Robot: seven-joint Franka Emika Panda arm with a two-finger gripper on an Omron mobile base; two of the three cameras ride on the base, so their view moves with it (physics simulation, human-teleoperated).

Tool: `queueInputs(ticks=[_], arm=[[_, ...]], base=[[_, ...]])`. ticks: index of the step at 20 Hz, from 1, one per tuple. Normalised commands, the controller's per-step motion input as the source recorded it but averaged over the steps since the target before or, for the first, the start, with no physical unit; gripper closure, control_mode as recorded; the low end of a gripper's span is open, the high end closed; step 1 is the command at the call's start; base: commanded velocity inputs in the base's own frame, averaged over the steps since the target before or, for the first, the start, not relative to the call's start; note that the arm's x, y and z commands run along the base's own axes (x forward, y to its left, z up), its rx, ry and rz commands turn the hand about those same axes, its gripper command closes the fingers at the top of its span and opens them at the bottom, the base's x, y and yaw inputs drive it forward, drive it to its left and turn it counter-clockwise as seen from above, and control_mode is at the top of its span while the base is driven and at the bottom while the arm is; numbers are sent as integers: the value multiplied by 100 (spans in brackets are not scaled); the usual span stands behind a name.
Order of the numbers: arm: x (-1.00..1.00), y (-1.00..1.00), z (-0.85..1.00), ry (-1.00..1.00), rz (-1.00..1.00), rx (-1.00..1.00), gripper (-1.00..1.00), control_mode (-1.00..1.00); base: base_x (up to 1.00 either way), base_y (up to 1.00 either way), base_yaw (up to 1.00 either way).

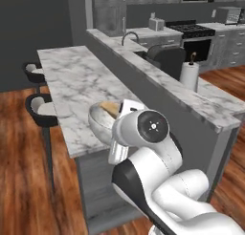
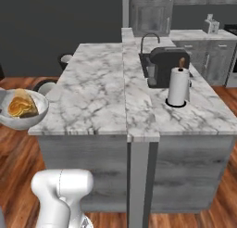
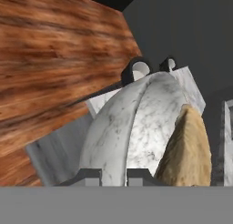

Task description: Pick up the heated bread from the toaster oven and place it in the bowl. Then move the bread bowl to the dining counter.

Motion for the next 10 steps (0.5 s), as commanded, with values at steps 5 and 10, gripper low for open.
queueInputs(ticks=[5,10], arm=[[0,0,0,0,0,0,100,100],[0,0,0,0,0,0,100,100]], base=[[50,0,0],[50,43,2]])
